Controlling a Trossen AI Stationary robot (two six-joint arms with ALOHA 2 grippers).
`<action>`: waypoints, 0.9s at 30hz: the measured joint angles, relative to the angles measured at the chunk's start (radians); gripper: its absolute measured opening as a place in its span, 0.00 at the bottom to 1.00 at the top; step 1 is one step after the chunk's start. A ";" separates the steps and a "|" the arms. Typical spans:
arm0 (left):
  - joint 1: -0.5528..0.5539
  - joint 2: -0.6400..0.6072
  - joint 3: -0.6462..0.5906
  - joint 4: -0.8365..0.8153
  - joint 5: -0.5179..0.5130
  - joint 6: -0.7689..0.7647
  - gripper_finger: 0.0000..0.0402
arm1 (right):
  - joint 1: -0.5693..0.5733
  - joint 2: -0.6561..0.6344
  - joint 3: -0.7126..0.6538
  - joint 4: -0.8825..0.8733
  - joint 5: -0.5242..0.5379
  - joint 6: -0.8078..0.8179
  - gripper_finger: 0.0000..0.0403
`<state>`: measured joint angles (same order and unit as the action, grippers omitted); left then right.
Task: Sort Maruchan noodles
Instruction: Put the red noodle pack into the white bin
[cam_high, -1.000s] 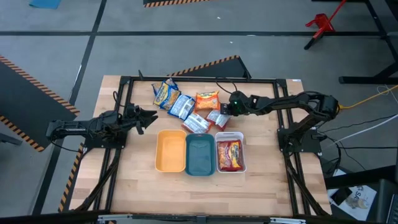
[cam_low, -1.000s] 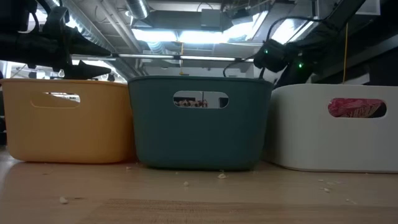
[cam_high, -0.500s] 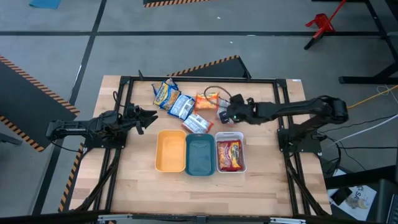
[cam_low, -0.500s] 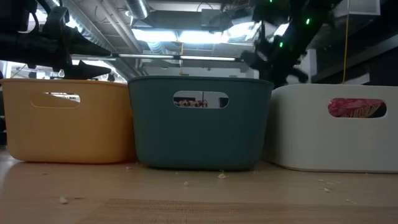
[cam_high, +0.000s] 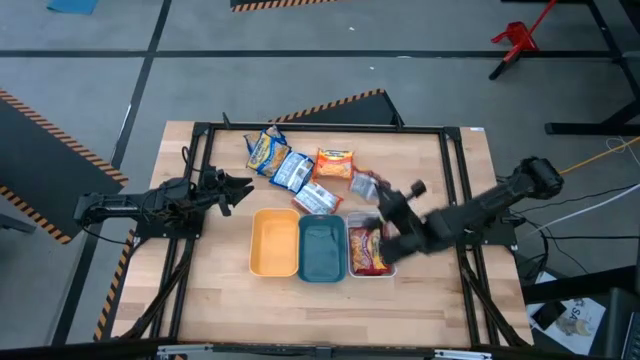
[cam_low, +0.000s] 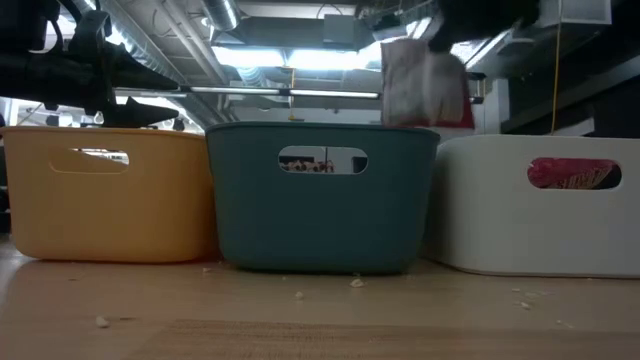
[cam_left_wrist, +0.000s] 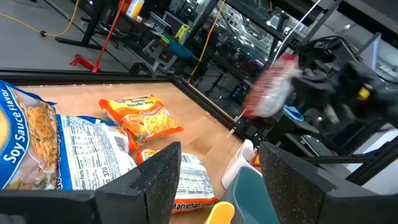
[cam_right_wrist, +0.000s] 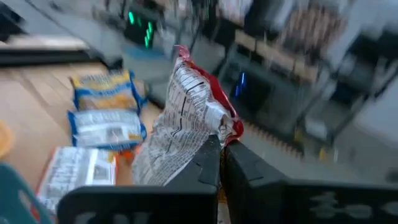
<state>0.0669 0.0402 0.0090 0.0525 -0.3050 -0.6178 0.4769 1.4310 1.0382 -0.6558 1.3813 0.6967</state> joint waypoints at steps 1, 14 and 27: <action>0.000 0.000 0.000 0.000 0.000 0.000 0.53 | 0.038 0.004 0.000 0.002 0.045 -0.018 0.00; 0.000 0.000 0.000 0.002 -0.025 0.021 0.53 | 0.224 0.055 0.000 0.003 0.144 -0.208 0.00; 0.000 0.000 0.000 0.003 -0.034 0.017 0.53 | 0.237 0.295 0.000 0.007 0.153 -0.180 0.00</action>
<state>0.0669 0.0402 0.0093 0.0559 -0.3391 -0.6010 0.7143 1.7260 1.0382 -0.6486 1.5341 0.5172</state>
